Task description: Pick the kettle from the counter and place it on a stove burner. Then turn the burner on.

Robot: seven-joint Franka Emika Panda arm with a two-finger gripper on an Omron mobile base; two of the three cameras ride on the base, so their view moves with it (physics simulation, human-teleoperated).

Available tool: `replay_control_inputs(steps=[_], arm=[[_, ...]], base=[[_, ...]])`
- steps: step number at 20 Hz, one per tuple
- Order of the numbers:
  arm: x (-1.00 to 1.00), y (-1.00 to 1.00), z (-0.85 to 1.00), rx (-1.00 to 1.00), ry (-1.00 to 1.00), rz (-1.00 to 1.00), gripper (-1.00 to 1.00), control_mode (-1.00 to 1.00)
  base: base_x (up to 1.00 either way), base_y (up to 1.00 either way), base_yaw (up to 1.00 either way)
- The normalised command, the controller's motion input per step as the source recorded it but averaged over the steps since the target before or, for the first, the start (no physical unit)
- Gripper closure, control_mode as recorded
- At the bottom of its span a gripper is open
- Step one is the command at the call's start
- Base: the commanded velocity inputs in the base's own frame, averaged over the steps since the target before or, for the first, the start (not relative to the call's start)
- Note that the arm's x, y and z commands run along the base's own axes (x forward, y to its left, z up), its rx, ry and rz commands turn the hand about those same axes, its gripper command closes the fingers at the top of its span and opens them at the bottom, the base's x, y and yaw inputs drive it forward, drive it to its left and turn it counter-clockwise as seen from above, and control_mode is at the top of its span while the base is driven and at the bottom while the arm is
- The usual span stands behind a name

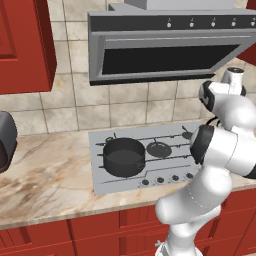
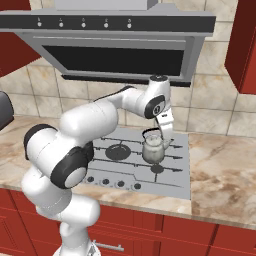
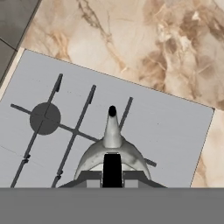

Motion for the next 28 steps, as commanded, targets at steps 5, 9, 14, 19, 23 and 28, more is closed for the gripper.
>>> replay_control_inputs(steps=[5, 9, 14, 19, 23, 28], arm=[[0.4, 0.0, -0.36, 0.08, 0.0, 0.0, 1.0, -1.0], [0.09, 0.0, -0.09, 0.01, 0.0, 0.0, 1.0, -1.0], [0.02, 0.0, 0.0, 0.0, 0.0, 0.0, 1.0, -1.0], [0.03, -0.04, -0.07, -0.02, 0.0, 0.0, 1.0, -1.0], [0.0, -0.01, -0.08, -0.04, 0.01, 0.0, 1.0, -1.0], [0.01, 0.0, -0.03, -0.05, 0.08, 0.0, 1.0, -1.0]], base=[[0.0, 0.0, 0.0], [0.0, 0.0, 0.0], [0.0, 0.0, 0.0], [0.0, 0.0, 0.0], [0.0, 0.0, 0.0], [0.0, 0.0, 0.0]])
